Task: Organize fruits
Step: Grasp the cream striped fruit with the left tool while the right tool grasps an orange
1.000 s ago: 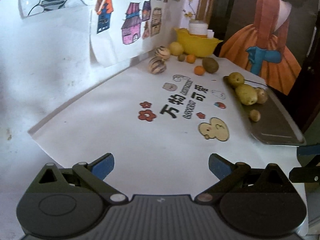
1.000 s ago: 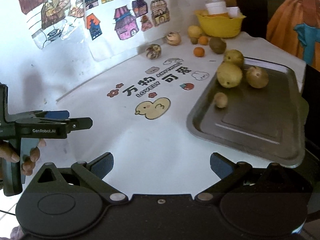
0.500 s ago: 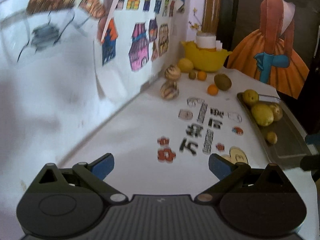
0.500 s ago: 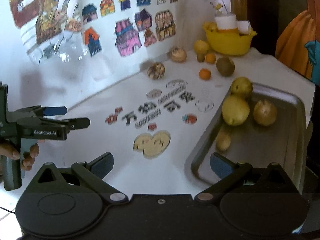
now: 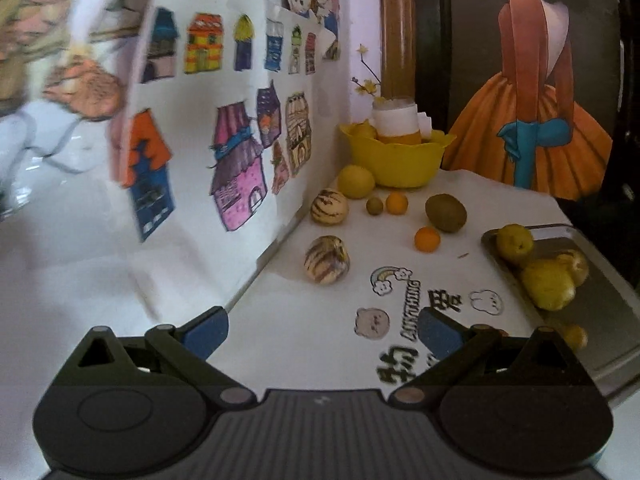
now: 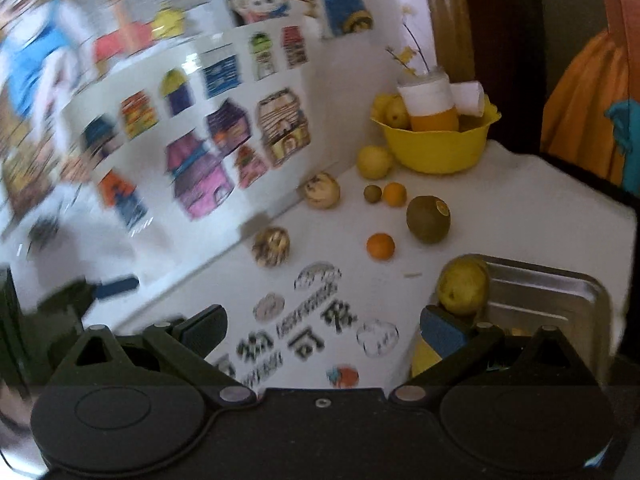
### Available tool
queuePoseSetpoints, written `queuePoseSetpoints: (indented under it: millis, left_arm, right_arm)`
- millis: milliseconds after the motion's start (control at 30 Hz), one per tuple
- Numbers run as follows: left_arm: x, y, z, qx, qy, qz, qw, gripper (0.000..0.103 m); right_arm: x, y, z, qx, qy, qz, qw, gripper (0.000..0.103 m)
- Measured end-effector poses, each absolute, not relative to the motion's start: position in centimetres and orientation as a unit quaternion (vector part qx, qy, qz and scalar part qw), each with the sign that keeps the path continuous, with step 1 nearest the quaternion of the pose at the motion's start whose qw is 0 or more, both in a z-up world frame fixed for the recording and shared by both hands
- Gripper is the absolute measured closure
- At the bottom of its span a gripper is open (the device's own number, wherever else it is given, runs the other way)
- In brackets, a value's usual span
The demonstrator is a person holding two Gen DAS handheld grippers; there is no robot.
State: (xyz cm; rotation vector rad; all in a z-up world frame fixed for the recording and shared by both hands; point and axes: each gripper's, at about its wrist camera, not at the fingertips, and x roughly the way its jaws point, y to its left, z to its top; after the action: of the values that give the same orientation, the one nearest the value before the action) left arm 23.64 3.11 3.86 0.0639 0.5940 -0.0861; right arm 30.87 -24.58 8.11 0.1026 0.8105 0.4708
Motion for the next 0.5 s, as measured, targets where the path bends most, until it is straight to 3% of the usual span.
queuePoseSetpoints:
  millis: [500]
  left_arm:
    - [31.8, 3.4, -0.7, 0.052, 0.293, -0.055, 0.953, 0.001]
  right_arm:
    - [43.8, -23.0, 3.2, 0.159, 0.454, 0.165, 0.861, 0.001]
